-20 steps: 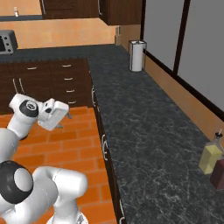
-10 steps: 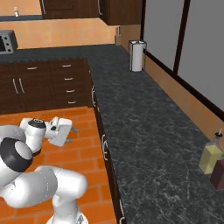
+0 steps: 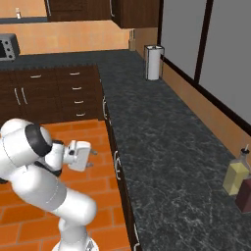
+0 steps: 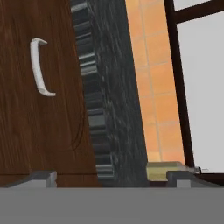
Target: Take a straw from the drawer in front and place it inside the glass cup on the dining counter.
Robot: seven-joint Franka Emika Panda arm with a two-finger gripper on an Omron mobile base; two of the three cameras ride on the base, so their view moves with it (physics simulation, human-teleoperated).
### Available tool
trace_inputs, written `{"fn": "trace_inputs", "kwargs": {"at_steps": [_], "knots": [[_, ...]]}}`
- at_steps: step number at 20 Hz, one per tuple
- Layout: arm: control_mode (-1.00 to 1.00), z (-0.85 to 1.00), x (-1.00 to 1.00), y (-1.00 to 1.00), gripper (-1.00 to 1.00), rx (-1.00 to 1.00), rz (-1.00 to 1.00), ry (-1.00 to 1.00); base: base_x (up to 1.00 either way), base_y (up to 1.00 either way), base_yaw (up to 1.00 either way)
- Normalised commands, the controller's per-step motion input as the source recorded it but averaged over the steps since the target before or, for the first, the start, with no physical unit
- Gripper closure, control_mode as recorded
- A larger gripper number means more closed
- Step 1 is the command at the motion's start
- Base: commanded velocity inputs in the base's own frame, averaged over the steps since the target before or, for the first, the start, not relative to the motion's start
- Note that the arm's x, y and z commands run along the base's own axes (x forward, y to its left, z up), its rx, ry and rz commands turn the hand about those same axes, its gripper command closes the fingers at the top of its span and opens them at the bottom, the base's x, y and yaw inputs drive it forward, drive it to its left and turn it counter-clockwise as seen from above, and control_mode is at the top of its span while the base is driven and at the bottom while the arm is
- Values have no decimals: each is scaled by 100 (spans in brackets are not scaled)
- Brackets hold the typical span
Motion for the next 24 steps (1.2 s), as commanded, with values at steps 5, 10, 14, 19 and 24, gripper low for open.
{"fn": "trace_inputs", "kwargs": {"at_steps": [5,10,14,19,24], "knots": [[-100,-32,21,-40,-100,-9,-8,0,0,0,0],[-100,-29,38,-30,-100,-8,-7,0,0,0,0],[-100,-31,42,-10,-100,-4,-2,0,0,0,0],[-100,-36,32,-10,-100,-3,-1,0,0,0,0],[-100,-15,27,-29,-100,-1,-1,0,0,0,0]]}}
